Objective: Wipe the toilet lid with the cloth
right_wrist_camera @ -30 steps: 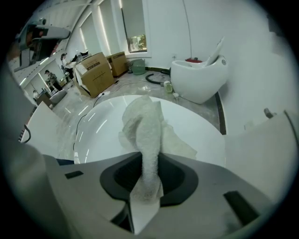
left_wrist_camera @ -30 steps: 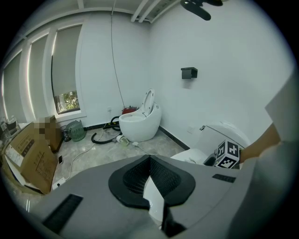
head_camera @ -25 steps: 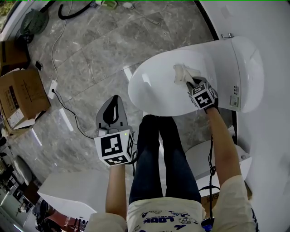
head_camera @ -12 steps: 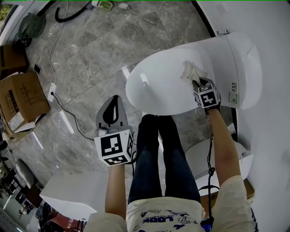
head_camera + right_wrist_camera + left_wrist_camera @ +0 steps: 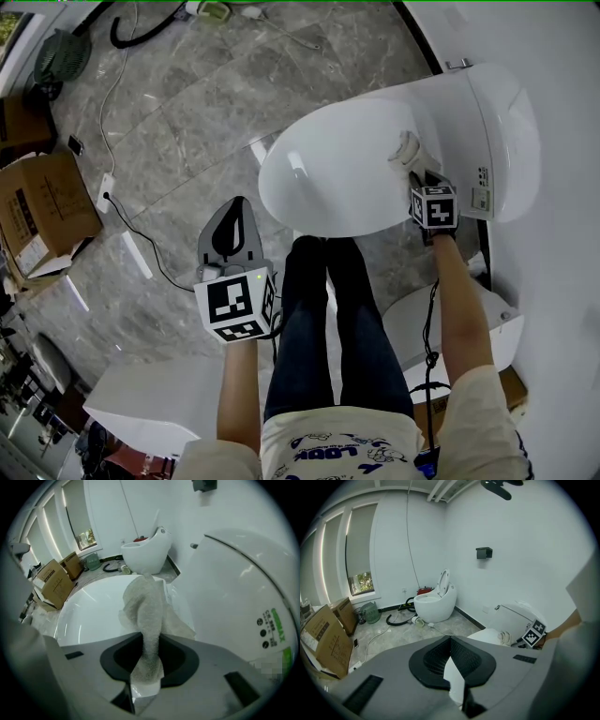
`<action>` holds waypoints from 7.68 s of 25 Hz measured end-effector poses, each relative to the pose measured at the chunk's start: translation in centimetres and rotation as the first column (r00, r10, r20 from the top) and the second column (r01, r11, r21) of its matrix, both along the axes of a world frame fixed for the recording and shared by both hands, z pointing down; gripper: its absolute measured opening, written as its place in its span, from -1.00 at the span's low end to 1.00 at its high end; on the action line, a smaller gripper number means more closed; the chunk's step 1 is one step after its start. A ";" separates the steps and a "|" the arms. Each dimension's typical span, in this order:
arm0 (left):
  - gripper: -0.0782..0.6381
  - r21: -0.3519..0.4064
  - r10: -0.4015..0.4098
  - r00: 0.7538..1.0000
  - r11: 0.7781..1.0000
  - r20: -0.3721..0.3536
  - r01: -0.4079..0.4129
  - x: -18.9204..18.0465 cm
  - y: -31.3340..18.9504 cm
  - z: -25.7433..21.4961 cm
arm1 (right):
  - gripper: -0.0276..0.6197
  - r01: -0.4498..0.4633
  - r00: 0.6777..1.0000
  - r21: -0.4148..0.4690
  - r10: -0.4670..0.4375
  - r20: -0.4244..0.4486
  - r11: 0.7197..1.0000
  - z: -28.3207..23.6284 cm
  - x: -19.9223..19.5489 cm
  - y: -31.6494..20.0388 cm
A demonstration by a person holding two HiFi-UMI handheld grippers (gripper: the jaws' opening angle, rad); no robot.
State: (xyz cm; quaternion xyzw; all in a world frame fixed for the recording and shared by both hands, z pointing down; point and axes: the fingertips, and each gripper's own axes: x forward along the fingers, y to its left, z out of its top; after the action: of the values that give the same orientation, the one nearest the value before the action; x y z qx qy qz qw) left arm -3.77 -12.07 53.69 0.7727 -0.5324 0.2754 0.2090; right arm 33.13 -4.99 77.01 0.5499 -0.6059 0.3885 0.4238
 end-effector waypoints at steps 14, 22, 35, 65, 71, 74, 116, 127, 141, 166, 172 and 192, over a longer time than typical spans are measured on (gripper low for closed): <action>-0.77 -0.005 0.003 1.000 1.000 -0.012 -0.003 -1.0 0.3 0.1 | -0.63 -0.205 0.976 -0.007 0.204 -0.075 0.979 0.1 1.2 4.1; -0.77 -0.009 -0.003 1.000 1.000 -0.017 0.003 -1.5 0.6 0.2 | -0.63 -0.297 0.949 -0.005 0.295 -0.114 0.955 0.2 0.7 5.8; -0.77 -0.013 -0.014 1.000 1.000 -0.027 0.014 -2.3 1.0 0.6 | -0.64 -0.483 0.870 -0.006 0.480 -0.110 0.875 0.3 -2.1 8.8; -0.77 -0.023 -0.111 0.994 0.994 -0.015 0.111 -8.5 4.2 1.6 | -0.64 -0.312 0.946 -0.086 0.318 0.063 0.946 2.3 -23.8 9.4; -0.77 -0.026 -0.149 0.989 0.989 -0.012 0.149 -10.1 5.0 2.0 | -0.64 -0.280 0.957 -0.093 0.286 0.052 0.955 2.2 -25.6 8.8; -0.77 -0.028 -0.161 0.987 0.987 -0.014 0.161 -10.9 5.4 2.1 | -0.64 -0.238 0.967 -0.104 0.245 0.067 0.966 2.3 -27.3 8.6; -0.77 -0.006 -0.283 0.959 0.959 -0.005 0.283 -16.3 5.8 -0.1 | -0.65 0.215 0.965 -0.042 -0.205 0.164 0.976 -0.4 -35.8 5.8; -0.77 0.053 -0.309 0.950 0.949 -0.053 0.311 -15.1 3.3 -6.4 | -0.65 0.115 0.935 0.250 -0.189 0.299 0.961 -14.9 -36.4 -1.3; -0.77 0.238 -0.329 0.937 0.907 -0.122 0.349 -15.4 -0.3 -23.4 | -0.65 0.037 0.946 0.624 -0.227 0.229 0.781 -41.1 -31.6 -10.2; -0.77 0.590 -0.281 0.942 0.736 -0.182 0.333 -14.0 3.6 -49.1 | -0.66 -0.012 0.962 0.903 -0.242 0.128 0.430 -69.9 -25.1 -7.5; -0.77 0.607 -0.274 0.942 0.721 -0.192 0.334 -12.9 4.7 -50.1 | -0.66 -0.016 0.959 0.916 -0.253 0.127 0.400 -71.5 -24.1 -6.5; -0.77 0.605 -0.268 0.943 0.724 -0.195 0.331 -12.1 5.3 -50.5 | -0.66 -0.017 0.953 0.914 -0.270 0.138 0.405 -71.7 -24.0 -6.1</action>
State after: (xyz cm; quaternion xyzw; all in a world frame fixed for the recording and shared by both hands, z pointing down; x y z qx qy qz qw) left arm -15.91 -6.77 3.20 0.7134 -0.7007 0.0072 0.0048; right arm 9.13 -11.10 5.30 0.5861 -0.8095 0.0350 0.0028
